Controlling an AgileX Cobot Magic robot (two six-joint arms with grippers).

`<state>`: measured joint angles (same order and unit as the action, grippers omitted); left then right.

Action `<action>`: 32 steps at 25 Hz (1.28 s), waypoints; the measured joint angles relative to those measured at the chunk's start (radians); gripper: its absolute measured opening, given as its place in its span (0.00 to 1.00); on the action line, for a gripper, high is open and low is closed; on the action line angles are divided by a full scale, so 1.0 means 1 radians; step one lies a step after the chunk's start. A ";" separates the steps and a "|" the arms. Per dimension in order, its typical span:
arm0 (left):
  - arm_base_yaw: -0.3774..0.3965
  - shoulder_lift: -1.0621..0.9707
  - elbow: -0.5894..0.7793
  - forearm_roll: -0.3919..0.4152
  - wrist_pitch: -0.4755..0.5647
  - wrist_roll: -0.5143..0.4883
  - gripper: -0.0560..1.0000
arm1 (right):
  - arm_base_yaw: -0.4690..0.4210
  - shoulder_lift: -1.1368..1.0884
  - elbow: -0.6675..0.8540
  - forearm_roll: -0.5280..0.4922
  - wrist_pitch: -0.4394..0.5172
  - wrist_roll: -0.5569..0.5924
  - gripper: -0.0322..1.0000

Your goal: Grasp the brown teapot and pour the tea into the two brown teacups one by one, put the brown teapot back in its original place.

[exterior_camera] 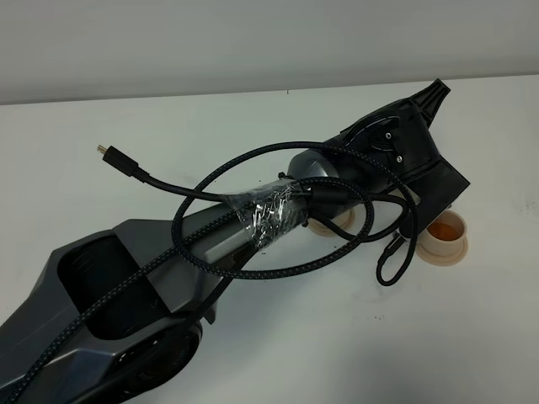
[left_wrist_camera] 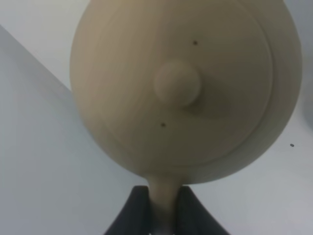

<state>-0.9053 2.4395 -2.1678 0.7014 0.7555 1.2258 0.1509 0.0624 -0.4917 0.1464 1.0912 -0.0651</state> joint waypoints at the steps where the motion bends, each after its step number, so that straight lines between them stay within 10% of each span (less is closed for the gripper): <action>1: 0.000 0.000 0.000 0.001 -0.001 0.000 0.17 | 0.000 0.000 0.000 0.000 0.000 0.000 0.26; 32: 0.000 0.000 0.000 0.004 -0.006 0.000 0.17 | 0.000 0.000 0.000 0.000 0.000 0.000 0.26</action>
<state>-0.9053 2.4395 -2.1678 0.7057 0.7494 1.2258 0.1509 0.0624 -0.4917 0.1468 1.0912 -0.0651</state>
